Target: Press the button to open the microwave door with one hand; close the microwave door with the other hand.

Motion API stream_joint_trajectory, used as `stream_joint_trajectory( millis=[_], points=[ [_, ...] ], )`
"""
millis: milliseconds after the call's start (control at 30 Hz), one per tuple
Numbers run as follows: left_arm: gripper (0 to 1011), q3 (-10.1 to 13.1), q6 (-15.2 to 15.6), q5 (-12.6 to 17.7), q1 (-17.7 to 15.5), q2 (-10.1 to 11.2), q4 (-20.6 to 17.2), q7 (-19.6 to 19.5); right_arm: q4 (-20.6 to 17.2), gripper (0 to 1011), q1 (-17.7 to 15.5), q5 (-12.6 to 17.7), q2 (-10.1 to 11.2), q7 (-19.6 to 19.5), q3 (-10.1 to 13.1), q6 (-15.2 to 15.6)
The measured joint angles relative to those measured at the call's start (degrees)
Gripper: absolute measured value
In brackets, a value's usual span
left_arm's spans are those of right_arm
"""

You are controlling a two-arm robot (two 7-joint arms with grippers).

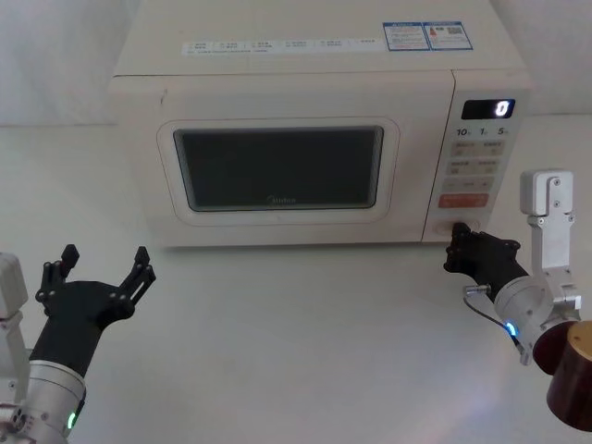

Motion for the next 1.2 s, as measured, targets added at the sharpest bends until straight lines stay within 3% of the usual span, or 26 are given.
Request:
stream_joint_trajectory(
  millis=[1200],
  points=[
    [1001,0.0,0.0,0.0,0.0,0.0,0.0,0.0,5.2,0,4.0,-0.2,-0.9,0.0,-0.1,-2.0]
  ],
)
